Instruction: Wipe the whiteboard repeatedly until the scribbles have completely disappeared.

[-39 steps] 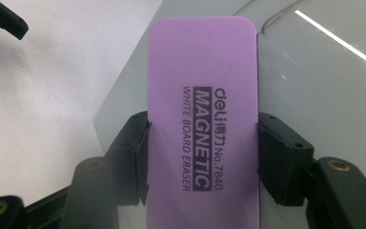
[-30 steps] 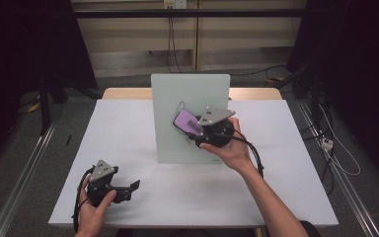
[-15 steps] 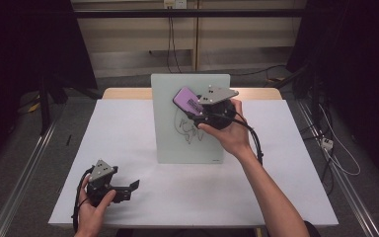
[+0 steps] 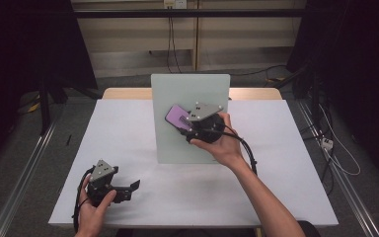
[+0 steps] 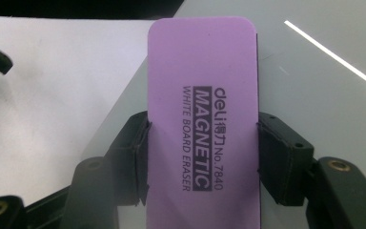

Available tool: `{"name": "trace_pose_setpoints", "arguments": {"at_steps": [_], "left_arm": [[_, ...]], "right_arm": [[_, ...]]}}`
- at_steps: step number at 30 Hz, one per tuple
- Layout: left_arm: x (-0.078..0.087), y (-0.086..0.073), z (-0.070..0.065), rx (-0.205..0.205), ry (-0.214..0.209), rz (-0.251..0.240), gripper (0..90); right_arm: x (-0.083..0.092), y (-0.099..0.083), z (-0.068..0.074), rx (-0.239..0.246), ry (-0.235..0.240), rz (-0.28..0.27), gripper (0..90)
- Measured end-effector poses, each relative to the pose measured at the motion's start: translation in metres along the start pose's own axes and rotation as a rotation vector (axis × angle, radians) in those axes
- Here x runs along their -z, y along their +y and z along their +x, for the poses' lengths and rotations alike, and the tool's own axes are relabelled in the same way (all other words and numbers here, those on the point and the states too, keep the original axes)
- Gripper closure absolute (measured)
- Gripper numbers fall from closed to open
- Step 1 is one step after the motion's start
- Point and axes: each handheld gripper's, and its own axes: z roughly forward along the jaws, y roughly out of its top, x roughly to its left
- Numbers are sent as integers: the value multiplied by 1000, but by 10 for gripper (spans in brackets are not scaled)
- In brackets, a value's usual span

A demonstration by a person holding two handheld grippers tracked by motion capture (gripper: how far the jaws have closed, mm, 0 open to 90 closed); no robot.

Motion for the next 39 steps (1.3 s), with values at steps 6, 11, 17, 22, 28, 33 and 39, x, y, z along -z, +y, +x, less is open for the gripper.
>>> {"name": "trace_pose_setpoints", "arguments": {"at_steps": [6, 11, 17, 22, 28, 33, 39], "left_arm": [[0, 0, 0, 0, 2, -3, 50], [0, 0, 0, 1, 2, -4, 50], [2, 0, 1, 2, 5, -9, 48], [3, 0, 2, 1, 5, -10, 48], [2, 0, 0, 1, 4, -6, 48], [1, 0, 0, 1, 6, -3, 49], [1, 0, 0, 0, 3, -4, 48]], "right_arm": [[-12, -11, 15, 28, 41, 48, 418], [-11, -5, 13, 30, 31, 50, 418], [0, 9, -1, -6, -22, 9, 418], [14, 18, -18, -33, -73, -33, 418], [17, 17, -20, -36, -81, -36, 418], [8, 4, -8, -20, -49, -13, 419], [-5, -13, 11, 7, 4, 41, 419]]}}
